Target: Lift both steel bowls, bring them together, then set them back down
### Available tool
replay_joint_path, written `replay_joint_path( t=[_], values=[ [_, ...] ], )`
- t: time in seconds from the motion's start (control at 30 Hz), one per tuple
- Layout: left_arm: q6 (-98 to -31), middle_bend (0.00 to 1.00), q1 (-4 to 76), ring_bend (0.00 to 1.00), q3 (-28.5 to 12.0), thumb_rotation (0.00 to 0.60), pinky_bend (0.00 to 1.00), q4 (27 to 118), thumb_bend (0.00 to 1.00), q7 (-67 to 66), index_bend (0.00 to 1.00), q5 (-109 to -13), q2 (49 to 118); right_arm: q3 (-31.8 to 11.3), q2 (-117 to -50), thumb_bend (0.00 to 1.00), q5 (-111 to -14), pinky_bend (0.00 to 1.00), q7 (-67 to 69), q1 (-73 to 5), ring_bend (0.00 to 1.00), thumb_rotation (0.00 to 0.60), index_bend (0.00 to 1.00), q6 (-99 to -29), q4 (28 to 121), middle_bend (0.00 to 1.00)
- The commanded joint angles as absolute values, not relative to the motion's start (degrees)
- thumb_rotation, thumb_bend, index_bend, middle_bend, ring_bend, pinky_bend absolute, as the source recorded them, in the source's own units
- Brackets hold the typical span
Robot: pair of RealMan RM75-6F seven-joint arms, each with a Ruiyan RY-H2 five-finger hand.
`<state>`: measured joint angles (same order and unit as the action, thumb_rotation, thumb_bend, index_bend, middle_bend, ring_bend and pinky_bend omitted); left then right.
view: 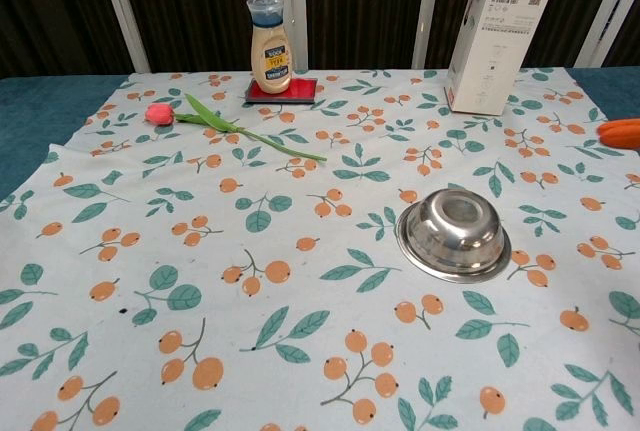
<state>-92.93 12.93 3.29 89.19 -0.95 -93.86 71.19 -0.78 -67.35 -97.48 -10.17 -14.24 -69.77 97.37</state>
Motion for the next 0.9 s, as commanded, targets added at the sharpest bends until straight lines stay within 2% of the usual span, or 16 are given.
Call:
replay_joint_path(
  t=[0.03,0.33,0.9],
  values=[
    [-93.3,0.61,12.0,0.5,3.0,0.6,0.7,87.0,0.32,-0.9,0.36,-93.9,72.3,-3.1,-71.2,0.15,-92.7,0.0,-15.6,-18.1,0.0,0.46,0.0,-63.7,98.8,0.0],
    [-86.0,0.61,14.4,0.5,0.6,0.6,0.7,87.9,0.32,-6.3,0.36,-89.2,72.5,-6.2,-77.6,0.15,-83.8,0.0,-23.4,-23.4,0.0,0.46,0.0,-55.8,96.6,0.0],
    [-76.9,0.61,18.5,0.5,-4.1,0.6,0.7,93.2,0.32,-14.2,0.36,-81.0,72.7,-10.0,-83.8,0.15,-72.1,0.0,-33.7,-31.6,0.0,0.459,0.0,-49.6,92.6,0.0]
  ],
)
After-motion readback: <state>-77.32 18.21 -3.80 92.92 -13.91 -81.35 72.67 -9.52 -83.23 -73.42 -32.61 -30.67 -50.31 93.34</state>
